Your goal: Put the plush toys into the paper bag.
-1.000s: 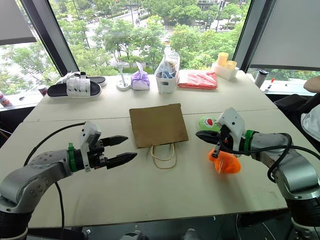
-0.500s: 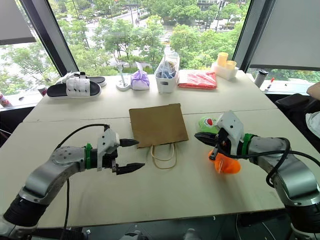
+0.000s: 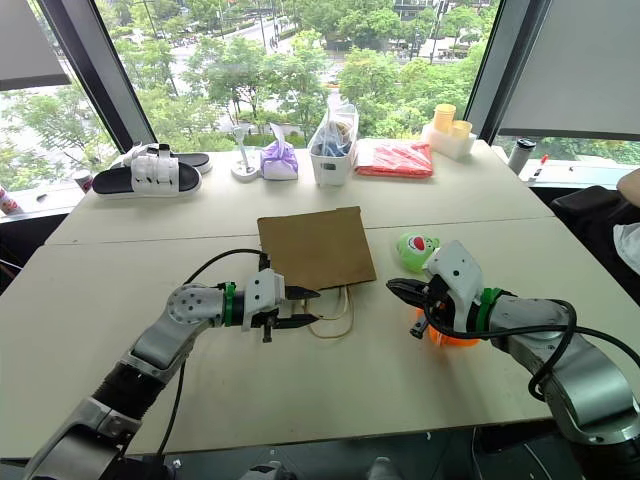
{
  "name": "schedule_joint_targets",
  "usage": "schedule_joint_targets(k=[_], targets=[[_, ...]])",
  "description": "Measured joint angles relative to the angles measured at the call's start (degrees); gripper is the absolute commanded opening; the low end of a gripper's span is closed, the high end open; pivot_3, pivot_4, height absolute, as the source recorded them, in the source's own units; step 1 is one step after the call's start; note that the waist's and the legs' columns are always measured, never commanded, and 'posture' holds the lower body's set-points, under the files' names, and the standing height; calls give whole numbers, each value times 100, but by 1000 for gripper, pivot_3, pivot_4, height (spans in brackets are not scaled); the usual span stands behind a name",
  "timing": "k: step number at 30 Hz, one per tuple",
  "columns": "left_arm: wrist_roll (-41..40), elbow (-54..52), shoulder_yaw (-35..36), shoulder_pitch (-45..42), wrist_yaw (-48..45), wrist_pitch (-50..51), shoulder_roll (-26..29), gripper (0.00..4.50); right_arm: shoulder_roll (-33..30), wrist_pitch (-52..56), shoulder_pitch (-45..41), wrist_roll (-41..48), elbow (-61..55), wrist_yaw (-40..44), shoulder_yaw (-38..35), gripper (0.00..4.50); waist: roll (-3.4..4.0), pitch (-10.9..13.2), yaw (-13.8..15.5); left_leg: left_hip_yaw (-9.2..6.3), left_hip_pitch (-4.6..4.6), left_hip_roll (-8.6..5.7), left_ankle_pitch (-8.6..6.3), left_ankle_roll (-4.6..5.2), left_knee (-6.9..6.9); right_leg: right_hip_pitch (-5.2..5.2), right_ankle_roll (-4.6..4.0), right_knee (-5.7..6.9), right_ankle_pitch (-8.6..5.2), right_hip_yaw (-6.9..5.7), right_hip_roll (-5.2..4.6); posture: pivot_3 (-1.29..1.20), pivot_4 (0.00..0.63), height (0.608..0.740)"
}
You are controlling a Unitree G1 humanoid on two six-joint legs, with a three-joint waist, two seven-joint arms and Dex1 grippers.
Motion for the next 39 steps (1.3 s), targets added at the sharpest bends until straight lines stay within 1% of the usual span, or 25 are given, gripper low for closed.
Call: schedule_joint_targets(k=[7,11,13,15,16,17,18,20,22,26,30,33,39], targets=[[10,175,88,-102,-9,-240,-110,15,76,113,62,47,-65,-135,-25,0,0,0,1,-2,0,-1,0,0,0,0,1,2,0,0,0,0,150,740],[-132,180,374,-444,257,88,-361,15,227,242,137,76,-260,-297,-3,0,-1,0,5,-3,-1,-2,0,0,4,1,1,5,1,-2,1,0,150,740],[-240,169,533,-627,349,282,-394,15,345,309,152,93,-294,-372,52,0,-1,-1,-2,-3,1,-2,0,0,4,1,2,7,1,-2,1,0,150,740],[-520,163,763,-821,361,642,-447,15,1022,341,96,68,-252,-729,290,0,-12,-1,-42,-7,5,5,0,0,4,0,1,13,1,-3,14,0,150,740],[-691,106,844,-946,330,839,-462,15,1395,312,51,0,-144,-901,631,0,-6,-1,-56,-8,5,4,1,0,3,-2,1,17,1,-2,14,0,150,740],[-799,32,889,-998,310,951,-465,15,1573,279,9,-75,-31,-992,858,0,-4,-1,-67,-9,7,4,1,0,3,-3,1,19,1,-1,13,0,150,740],[-939,-86,976,-1011,274,1075,-470,15,1763,215,-92,-209,179,-1120,1054,0,-4,-1,-95,-9,7,4,1,-1,3,-3,1,18,1,-1,13,0,150,740],[-1362,-361,1195,-1015,256,1508,-484,15,2406,-138,-662,-766,1206,-1512,1473,0,-6,0,-175,-5,10,0,4,-6,5,-3,0,20,2,6,9,0,150,740],[-1579,-594,1234,-1010,267,1777,-500,15,2692,-482,-1046,-1147,1958,-1692,1760,0,0,-1,-169,-9,12,-1,4,-6,4,-3,1,24,2,5,10,0,150,740],[-1756,-873,1285,-959,308,2149,-425,15,3222,-1224,-1553,-1657,3175,-1903,1939,0,0,-1,-151,-10,8,-3,5,-8,-6,-8,0,22,2,4,13,0,150,740],[-1920,-1118,1447,-931,595,2477,-454,15,3639,-1899,-2028,-2120,4411,-2138,2037,0,1,-1,-174,-12,8,-2,6,-9,-7,-13,0,23,2,6,13,0,150,740],[-2060,-1104,1794,-1116,1131,2701,-603,15,3777,-2160,-2163,-2360,4904,-2195,2105,0,1,-1,-165,-15,7,-2,8,-14,-7,-14,0,24,2,6,14,0,150,740],[-2369,-869,2513,-2042,2008,2874,-757,15,3800,-2268,-2199,-2530,4987,-2079,2097,0,1,-2,-178,-15,7,-4,14,-24,-7,-15,0,25,2,5,14,0,150,740]])
